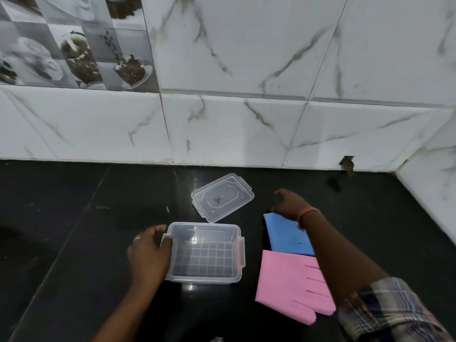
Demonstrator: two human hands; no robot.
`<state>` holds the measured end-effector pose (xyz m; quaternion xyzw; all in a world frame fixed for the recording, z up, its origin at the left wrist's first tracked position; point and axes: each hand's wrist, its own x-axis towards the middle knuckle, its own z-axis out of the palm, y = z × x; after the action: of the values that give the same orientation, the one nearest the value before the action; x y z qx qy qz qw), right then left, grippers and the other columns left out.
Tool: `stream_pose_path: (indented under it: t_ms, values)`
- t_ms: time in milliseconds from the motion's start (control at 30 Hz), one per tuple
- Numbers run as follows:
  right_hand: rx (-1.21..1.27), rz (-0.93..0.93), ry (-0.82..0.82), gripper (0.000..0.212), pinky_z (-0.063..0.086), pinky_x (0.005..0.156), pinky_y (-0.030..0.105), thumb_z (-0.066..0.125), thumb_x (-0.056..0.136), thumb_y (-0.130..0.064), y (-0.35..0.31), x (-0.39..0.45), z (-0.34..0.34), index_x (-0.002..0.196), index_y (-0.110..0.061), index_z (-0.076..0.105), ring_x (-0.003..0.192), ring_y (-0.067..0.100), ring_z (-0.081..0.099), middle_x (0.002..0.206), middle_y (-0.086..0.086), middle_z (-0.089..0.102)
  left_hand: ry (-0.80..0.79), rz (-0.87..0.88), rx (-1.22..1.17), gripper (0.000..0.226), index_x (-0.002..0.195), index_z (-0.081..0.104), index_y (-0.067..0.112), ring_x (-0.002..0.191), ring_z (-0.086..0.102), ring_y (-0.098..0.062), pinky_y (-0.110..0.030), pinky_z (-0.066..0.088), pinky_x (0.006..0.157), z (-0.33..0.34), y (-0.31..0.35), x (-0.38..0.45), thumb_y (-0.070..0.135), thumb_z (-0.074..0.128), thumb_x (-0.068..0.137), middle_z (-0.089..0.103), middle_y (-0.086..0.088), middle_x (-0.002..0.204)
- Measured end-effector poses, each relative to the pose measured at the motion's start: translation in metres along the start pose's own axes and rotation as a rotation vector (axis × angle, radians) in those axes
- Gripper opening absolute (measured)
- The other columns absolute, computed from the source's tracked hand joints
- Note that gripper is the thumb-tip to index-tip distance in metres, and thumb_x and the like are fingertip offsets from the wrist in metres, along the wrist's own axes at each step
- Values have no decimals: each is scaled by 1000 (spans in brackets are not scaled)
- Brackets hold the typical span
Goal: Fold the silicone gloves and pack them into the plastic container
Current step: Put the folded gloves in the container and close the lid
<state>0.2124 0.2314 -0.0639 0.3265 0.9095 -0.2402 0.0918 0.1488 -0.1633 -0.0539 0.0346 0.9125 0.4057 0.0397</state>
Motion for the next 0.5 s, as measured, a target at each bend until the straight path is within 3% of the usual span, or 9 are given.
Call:
stream_pose_path:
  t_ms: [100,267,367,500]
  values:
    - [-376,-28,-305,80,31,117,47,82,75,-36,21,-7,-7,145,-26,47,134,25,49,146,1,51,-6,47,64,25,117,73,25,124,57,-29,-42,34,109,7,10,-1,29,65,94,72,-5,117]
    - [-529,-58,-352,82,38,110,44,88,68,-35,13,-4,-7,139,-18,49,127,30,54,140,8,56,-63,18,64,42,114,71,38,121,56,-32,-36,32,101,21,7,-2,51,51,80,67,-4,123]
    - [-569,-42,-423,72,51,91,36,88,66,-38,4,-5,-17,127,-12,60,105,26,63,120,6,65,-64,31,54,33,115,71,39,124,55,-32,-41,35,105,19,10,-2,49,58,86,66,-4,126]
    - [-538,-82,-477,54,48,63,28,84,68,-37,-8,-9,-47,116,-15,68,91,23,65,105,3,68,-53,38,58,23,115,70,38,126,54,-31,-37,32,102,20,5,1,35,65,93,68,-2,127]
